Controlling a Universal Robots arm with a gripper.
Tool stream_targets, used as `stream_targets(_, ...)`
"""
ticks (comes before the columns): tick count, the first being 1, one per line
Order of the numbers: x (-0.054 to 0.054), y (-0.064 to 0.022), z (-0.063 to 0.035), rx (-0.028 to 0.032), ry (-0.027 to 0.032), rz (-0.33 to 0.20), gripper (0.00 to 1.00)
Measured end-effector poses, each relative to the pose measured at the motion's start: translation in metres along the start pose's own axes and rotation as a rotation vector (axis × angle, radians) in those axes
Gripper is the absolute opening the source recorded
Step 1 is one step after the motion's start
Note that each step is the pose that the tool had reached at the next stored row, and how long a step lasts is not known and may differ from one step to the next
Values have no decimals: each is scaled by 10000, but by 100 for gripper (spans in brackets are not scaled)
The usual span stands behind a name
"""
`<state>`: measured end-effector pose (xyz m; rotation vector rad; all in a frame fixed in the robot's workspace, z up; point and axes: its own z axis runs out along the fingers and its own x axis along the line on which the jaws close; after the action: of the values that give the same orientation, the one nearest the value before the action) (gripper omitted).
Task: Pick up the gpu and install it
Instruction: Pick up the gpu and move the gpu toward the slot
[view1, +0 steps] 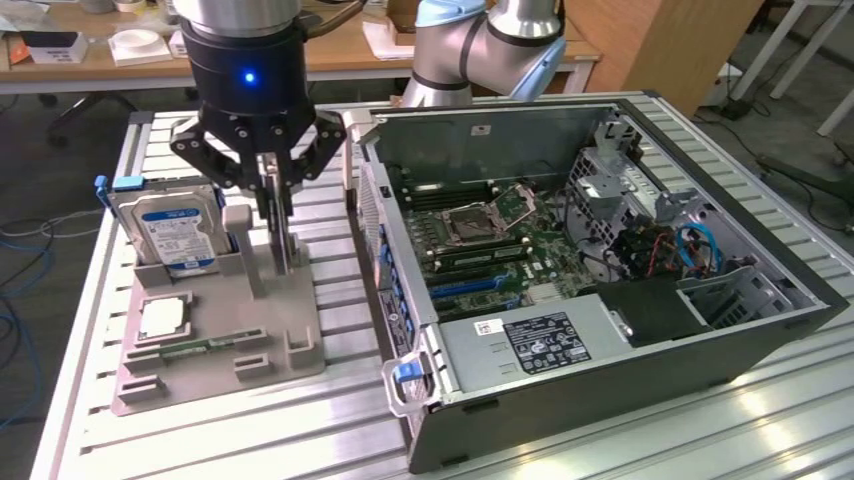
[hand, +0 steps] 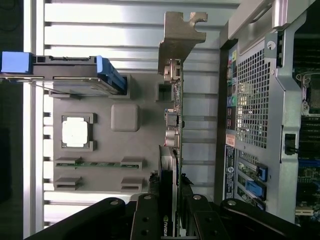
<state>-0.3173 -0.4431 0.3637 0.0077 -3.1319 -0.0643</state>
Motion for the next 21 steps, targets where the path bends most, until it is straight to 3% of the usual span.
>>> stream_targets(21, 1, 5, -130, 0, 0, 0, 26)
